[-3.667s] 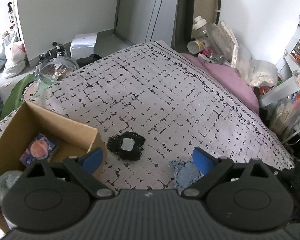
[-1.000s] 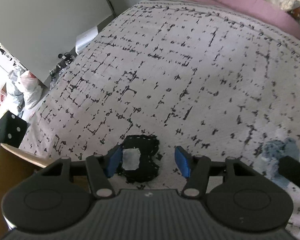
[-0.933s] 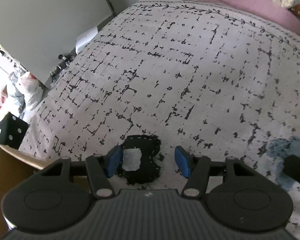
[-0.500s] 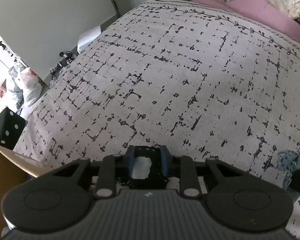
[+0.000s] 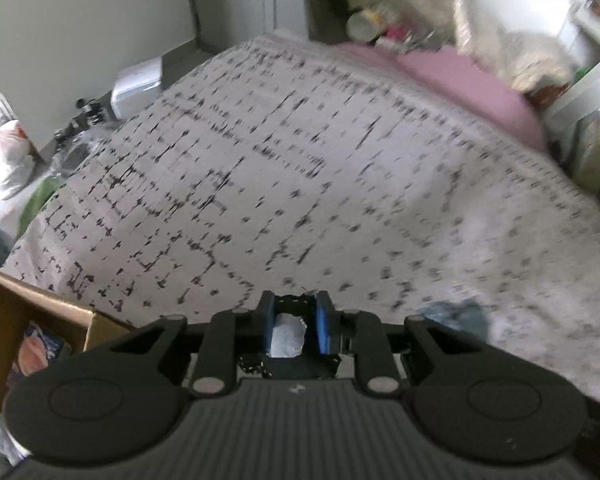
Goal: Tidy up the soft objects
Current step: 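Carry the black pad and denim cloth toward the cardboard box with both grippers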
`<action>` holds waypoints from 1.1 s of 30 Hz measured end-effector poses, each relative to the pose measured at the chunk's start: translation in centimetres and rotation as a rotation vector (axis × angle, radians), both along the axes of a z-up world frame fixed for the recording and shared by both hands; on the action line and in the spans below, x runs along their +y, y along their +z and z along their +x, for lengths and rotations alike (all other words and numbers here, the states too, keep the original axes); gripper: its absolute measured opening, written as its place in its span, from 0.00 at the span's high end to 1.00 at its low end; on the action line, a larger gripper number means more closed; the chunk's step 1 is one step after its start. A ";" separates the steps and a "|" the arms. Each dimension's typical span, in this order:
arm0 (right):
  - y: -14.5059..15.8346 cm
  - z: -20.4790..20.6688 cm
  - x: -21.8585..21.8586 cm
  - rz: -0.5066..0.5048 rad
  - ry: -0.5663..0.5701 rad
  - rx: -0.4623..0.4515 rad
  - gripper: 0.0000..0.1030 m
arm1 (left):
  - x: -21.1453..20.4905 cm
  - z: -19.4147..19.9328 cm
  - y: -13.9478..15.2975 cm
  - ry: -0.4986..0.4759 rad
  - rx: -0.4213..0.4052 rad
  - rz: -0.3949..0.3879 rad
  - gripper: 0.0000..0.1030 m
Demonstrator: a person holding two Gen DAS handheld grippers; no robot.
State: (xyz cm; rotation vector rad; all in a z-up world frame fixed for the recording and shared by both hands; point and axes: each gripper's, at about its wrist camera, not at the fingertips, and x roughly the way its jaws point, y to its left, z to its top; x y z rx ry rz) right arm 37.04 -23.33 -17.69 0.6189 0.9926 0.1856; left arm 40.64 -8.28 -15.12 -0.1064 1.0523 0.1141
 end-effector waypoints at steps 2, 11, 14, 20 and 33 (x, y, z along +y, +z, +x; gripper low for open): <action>0.5 -0.3 0.1 0.000 0.005 -0.016 0.69 | 0.1 -0.5 1.0 -0.005 -0.024 -0.043 0.80; 2.1 -1.5 1.4 0.007 0.062 -0.064 0.69 | 2.7 -4.0 5.3 0.029 -0.113 -0.121 0.80; 3.1 -2.0 2.0 0.004 0.081 -0.094 0.69 | 4.1 -5.3 6.4 0.048 -0.133 -0.118 0.80; 4.9 -3.1 3.6 -0.013 0.118 -0.153 0.69 | 6.5 -7.9 8.4 0.070 -0.169 -0.123 0.80; 8.5 -6.0 6.5 -0.061 0.191 -0.254 0.69 | 10.9 -11.9 11.1 0.129 -0.215 -0.099 0.80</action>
